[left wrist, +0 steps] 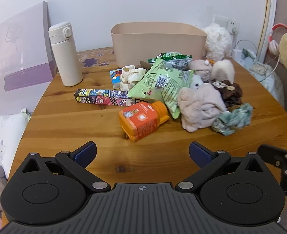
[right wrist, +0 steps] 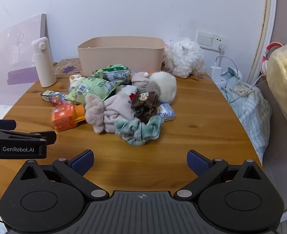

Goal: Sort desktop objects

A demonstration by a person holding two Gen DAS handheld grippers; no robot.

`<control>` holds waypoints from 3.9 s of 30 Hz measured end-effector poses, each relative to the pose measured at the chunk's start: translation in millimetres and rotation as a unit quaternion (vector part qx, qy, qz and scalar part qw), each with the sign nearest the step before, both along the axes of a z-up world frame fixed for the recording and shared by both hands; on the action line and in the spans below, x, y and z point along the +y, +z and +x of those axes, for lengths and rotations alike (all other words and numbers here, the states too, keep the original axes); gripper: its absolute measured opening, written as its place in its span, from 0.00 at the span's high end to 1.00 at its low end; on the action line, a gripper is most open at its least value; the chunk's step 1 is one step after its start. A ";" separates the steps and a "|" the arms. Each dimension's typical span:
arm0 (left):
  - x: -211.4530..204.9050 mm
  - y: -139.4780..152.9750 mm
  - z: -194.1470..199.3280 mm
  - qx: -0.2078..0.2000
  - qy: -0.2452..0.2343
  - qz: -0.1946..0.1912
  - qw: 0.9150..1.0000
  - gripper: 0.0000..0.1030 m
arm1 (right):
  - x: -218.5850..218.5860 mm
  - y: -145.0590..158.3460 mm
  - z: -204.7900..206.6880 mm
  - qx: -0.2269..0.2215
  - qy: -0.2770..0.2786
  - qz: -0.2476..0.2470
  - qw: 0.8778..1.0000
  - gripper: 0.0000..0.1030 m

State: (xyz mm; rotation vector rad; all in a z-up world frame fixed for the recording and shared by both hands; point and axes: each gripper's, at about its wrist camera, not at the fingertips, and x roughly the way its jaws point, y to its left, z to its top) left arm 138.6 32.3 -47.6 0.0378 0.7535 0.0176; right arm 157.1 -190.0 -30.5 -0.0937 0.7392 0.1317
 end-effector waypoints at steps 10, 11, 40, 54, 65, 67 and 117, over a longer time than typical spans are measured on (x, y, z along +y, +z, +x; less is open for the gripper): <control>9.8 -33.7 62.0 0.028 -0.001 0.018 0.999 0.00 | -1.1 -34.0 58.0 0.023 -0.006 -0.007 1.000 0.00; 11.7 -38.6 68.1 0.034 -0.001 0.018 0.999 0.00 | -2.2 -38.6 64.7 0.027 -0.008 -0.005 1.000 0.00; 14.8 -61.4 102.8 0.010 -0.062 -0.015 0.998 0.25 | 5.6 -66.0 100.3 0.043 0.017 0.024 0.999 0.46; -1.0 -60.4 82.5 0.001 -0.073 -0.015 0.997 0.30 | -4.9 -63.2 79.9 0.046 0.034 0.049 0.997 0.74; -3.3 -48.7 62.2 -0.014 -0.066 -0.029 0.997 0.33 | -10.6 -46.2 63.7 0.026 0.050 0.062 0.996 0.78; -3.5 -48.7 60.1 -0.011 -0.067 -0.032 0.997 0.44 | -9.8 -44.4 60.9 0.024 0.052 0.061 0.997 0.79; 17.4 49.1 55.0 -0.140 -0.030 0.018 0.990 0.48 | -17.2 31.4 90.7 -0.058 0.060 0.075 0.994 0.81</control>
